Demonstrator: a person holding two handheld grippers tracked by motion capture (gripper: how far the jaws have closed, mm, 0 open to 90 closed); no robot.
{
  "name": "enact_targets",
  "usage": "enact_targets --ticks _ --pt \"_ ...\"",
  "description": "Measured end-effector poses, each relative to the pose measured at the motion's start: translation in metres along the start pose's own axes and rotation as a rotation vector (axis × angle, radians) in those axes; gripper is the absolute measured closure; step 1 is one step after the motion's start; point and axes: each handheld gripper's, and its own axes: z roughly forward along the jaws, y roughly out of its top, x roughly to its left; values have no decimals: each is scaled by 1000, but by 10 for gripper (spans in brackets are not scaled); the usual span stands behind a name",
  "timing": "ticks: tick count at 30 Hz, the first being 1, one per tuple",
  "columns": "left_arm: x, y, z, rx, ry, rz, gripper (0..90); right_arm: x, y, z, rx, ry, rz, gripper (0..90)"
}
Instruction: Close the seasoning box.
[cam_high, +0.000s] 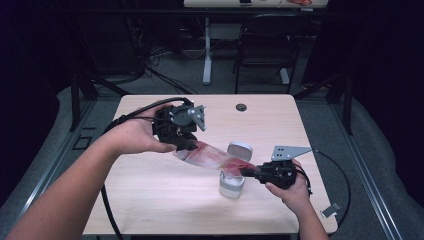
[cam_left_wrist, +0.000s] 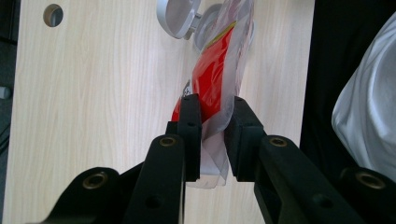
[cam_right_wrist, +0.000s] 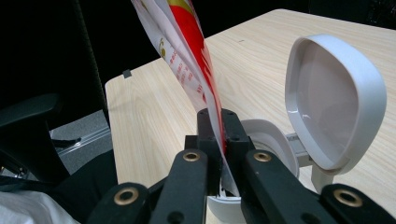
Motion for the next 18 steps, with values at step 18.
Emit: enact_targets --ticks 18 --pt "-1 8 1 -13 -2 9 775 -3 -4 -3 9 -8 7 892"
